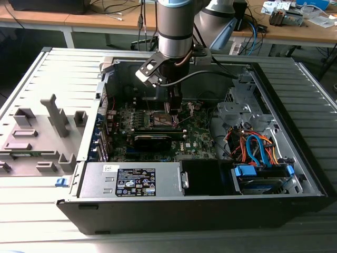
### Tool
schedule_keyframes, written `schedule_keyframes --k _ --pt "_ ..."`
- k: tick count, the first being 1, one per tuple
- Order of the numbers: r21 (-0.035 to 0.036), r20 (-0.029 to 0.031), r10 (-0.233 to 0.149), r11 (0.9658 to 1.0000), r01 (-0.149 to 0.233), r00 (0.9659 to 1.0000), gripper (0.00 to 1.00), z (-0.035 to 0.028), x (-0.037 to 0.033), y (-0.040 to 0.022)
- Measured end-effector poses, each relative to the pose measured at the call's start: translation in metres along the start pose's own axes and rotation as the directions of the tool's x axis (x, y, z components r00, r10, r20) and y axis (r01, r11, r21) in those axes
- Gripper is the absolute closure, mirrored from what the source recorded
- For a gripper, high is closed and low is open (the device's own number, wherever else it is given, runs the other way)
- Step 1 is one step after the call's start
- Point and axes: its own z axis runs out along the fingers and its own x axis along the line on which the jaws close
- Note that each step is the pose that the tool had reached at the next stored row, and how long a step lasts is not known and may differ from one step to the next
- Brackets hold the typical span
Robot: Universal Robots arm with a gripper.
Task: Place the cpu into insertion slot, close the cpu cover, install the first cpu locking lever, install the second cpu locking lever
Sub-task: 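Place the cpu into insertion slot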
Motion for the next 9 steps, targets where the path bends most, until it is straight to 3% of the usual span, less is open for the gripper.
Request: schedule_keyframes --k 9 --pt "0.0 0.0 0.0 1.0 0.0 1.0 0.45 0.0035 0.0002 -0.0003"
